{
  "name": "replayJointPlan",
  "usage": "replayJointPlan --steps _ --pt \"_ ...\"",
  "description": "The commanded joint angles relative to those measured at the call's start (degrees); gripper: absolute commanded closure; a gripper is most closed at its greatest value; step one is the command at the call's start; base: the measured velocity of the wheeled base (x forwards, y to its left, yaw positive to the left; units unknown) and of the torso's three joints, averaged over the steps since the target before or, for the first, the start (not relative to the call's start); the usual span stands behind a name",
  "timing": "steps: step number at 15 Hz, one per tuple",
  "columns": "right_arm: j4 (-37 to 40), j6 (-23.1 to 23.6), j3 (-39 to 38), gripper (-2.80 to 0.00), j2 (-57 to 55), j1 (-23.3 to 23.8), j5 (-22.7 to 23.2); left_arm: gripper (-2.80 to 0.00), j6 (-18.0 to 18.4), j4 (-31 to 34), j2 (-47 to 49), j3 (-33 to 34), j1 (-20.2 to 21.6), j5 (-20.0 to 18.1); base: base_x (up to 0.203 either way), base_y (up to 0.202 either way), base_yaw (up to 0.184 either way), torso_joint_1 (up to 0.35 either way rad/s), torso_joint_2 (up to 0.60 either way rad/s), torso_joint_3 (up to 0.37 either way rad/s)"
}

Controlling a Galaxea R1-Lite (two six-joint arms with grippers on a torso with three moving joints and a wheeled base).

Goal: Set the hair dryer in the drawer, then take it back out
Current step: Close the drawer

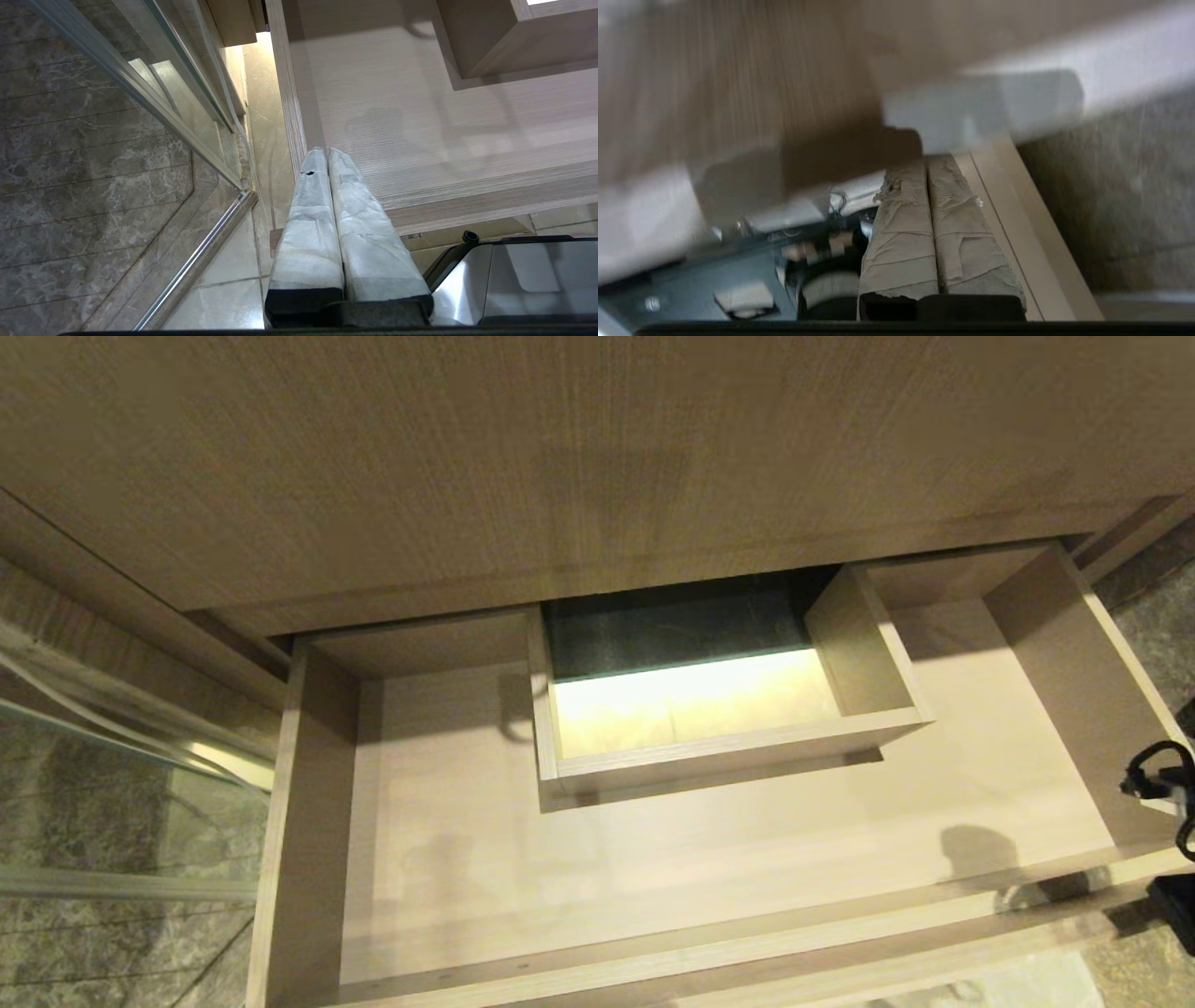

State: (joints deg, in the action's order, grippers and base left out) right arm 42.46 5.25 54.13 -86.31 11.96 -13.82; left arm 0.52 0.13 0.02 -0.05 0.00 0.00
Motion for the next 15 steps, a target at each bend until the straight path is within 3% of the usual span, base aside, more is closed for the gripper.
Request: replayJointPlan --steps 1,8,15 --pt "-3.76 0.1 0.02 0.0 -2.58 -0.01 -0.06 0.0 0.01 0.02 -0.02 0.04 0.0 0.0 0.0 0.0 0.0 0.0 0.0 0.0" --pt "-14.7 0.21 0.55 0.0 -2.91 -0.07 0.02 0.0 0.01 -0.01 -0.02 -0.04 0.0 0.0 0.0 0.0 0.0 0.0 0.0 0.0" --pt "-48.75 0.32 4.68 0.0 -10.62 -4.27 0.14 0.0 0.01 -0.05 -0.02 0.05 0.0 0.0 0.0 0.0 0.0 0.0 0.0 0.0"
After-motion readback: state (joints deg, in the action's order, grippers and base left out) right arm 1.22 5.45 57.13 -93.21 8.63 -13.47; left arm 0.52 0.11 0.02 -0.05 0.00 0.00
